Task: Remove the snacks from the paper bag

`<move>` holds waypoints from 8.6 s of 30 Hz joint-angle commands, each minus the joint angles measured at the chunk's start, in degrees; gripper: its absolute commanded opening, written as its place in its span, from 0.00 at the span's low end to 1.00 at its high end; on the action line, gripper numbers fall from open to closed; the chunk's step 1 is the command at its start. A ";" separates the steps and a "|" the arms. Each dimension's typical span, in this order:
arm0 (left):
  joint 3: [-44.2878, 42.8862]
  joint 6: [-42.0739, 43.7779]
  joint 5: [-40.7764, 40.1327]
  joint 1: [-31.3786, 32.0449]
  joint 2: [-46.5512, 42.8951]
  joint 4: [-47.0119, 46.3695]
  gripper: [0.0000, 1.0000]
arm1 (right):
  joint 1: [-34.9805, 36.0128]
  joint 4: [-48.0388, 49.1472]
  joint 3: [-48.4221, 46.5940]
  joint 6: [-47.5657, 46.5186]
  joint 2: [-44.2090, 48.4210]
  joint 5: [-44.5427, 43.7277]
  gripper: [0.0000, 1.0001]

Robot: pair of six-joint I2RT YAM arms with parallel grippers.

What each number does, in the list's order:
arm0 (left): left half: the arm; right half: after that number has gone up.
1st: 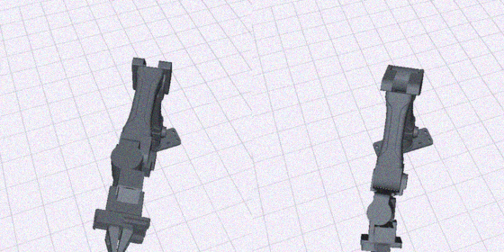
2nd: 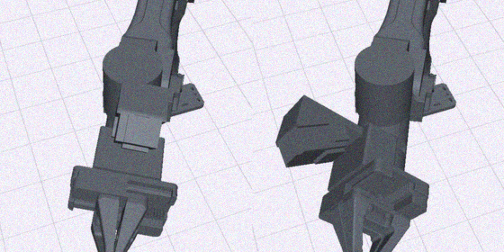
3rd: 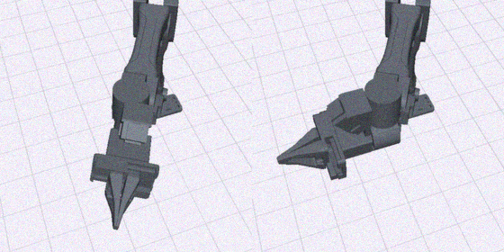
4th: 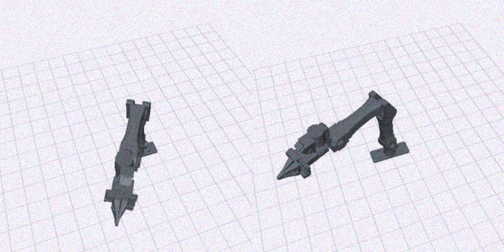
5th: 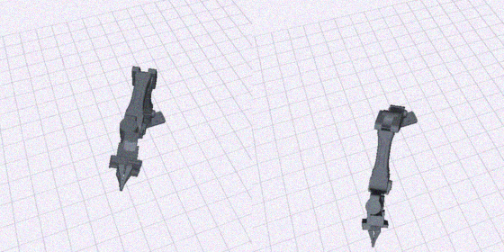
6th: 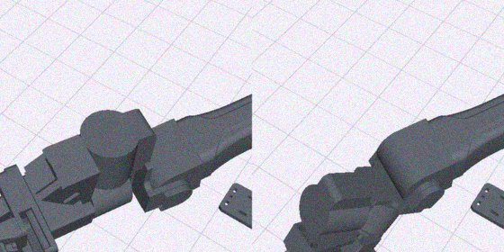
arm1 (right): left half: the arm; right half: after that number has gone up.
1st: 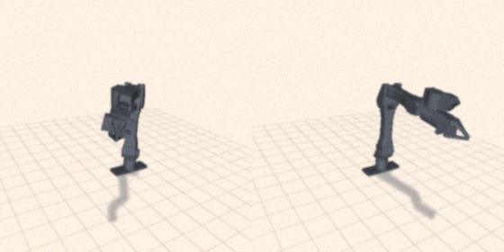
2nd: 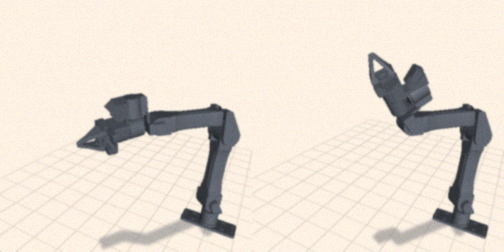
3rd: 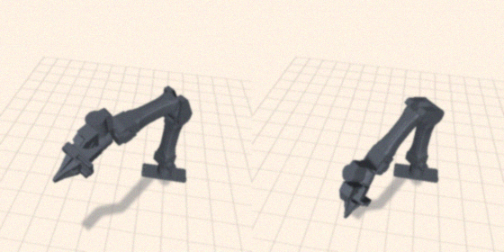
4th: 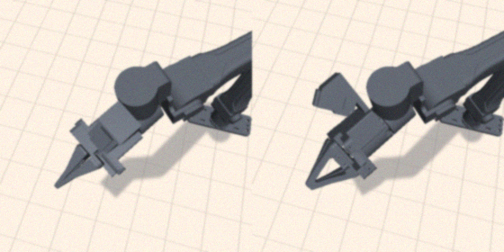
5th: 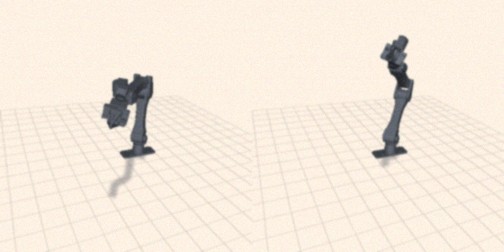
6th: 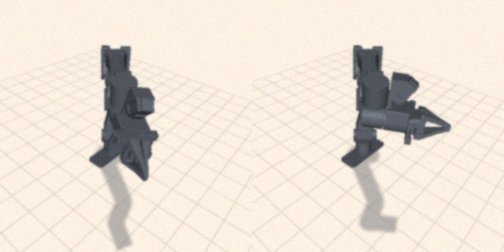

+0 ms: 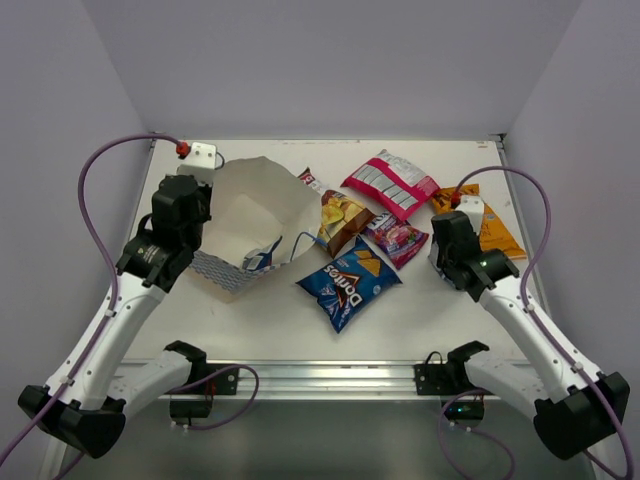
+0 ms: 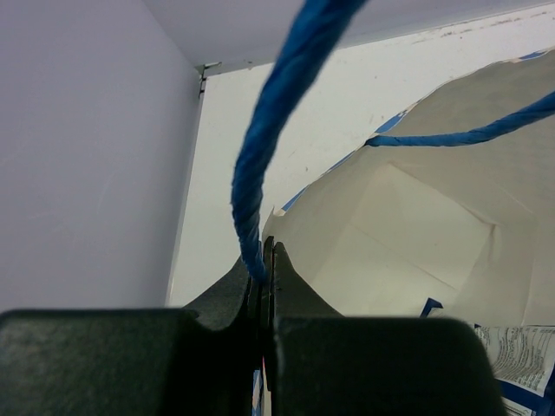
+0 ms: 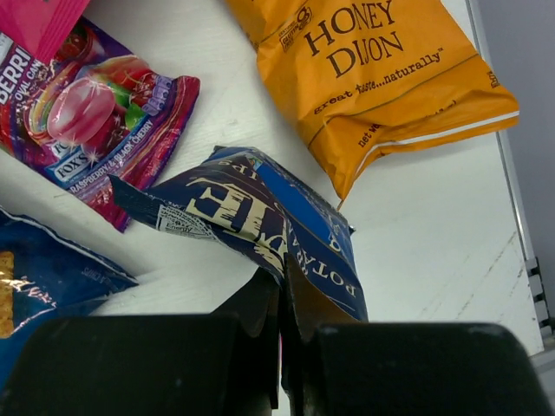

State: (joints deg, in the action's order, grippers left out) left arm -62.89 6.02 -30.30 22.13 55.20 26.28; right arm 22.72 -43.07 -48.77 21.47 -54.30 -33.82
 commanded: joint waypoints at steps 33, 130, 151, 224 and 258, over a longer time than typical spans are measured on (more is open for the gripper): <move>0.67 4.96 12.01 -0.33 -2.91 -4.22 0.00 | 6.28 17.58 -9.37 -8.36 2.47 33.45 0.86; 7.26 7.87 19.07 -0.33 -7.21 -6.95 0.00 | 38.01 35.95 -30.25 -52.25 -15.87 31.55 0.00; -9.96 -16.65 12.28 -26.60 18.01 -6.24 0.00 | 37.40 33.38 -10.91 -38.62 1.65 28.37 0.00; -12.08 -10.94 28.99 -18.98 -6.94 12.65 1.00 | 9.98 18.46 -23.65 -11.89 11.66 0.54 0.99; -14.28 -13.05 12.46 -13.96 -21.98 17.40 1.00 | 10.06 17.49 -15.47 -23.32 42.09 -4.23 0.99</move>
State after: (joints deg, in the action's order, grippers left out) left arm -76.40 -6.44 -16.64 7.90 33.50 43.64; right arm 32.93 -25.85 -64.36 0.40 -12.21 -38.09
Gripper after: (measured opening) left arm 0.997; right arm 0.989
